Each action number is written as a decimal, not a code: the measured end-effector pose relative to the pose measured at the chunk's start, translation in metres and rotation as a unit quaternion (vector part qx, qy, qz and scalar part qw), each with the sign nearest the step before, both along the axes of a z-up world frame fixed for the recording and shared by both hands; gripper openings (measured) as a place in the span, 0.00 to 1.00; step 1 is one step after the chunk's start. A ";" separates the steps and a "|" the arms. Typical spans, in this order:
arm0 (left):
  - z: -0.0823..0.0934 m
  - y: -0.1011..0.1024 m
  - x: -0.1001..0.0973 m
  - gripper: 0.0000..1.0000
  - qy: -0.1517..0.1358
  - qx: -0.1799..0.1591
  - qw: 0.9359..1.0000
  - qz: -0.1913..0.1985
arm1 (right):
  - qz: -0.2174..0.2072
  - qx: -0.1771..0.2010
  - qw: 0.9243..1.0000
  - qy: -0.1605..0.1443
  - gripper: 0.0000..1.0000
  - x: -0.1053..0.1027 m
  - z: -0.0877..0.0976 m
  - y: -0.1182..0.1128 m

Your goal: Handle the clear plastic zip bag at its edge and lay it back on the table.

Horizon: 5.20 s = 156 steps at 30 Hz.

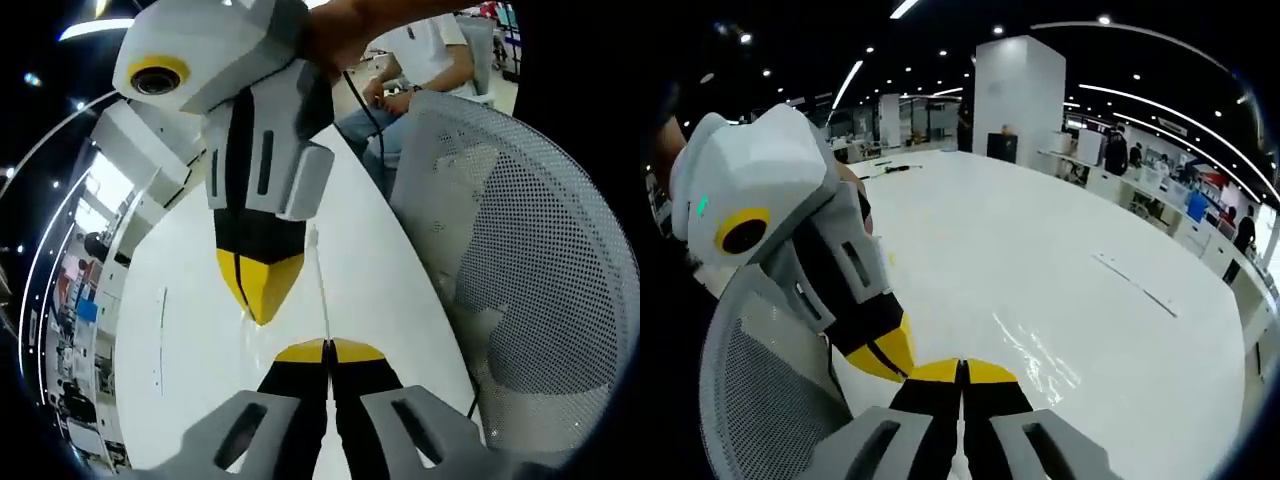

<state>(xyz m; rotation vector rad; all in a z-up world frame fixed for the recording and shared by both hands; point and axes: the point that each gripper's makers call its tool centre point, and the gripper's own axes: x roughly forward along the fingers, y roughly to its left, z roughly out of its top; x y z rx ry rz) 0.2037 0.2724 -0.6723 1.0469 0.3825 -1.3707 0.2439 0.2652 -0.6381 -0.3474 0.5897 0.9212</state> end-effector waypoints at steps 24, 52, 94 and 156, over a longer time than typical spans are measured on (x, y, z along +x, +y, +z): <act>-0.011 0.004 -0.014 0.00 0.030 0.007 0.999 0.016 | -0.036 -0.004 0.997 -0.074 0.00 0.024 0.035 -0.014; 0.078 0.006 0.001 0.02 0.081 -0.202 0.967 0.136 | 0.019 -0.083 0.989 -0.120 0.00 0.029 0.021 -0.012; 0.063 0.145 -0.027 0.49 0.084 -0.324 0.858 0.390 | 0.108 -0.174 0.960 -0.193 0.00 0.044 -0.058 0.013; 0.022 0.133 -0.024 0.53 0.094 -0.280 0.887 0.354 | -0.049 -0.073 0.995 -0.044 0.43 0.001 -0.071 -0.039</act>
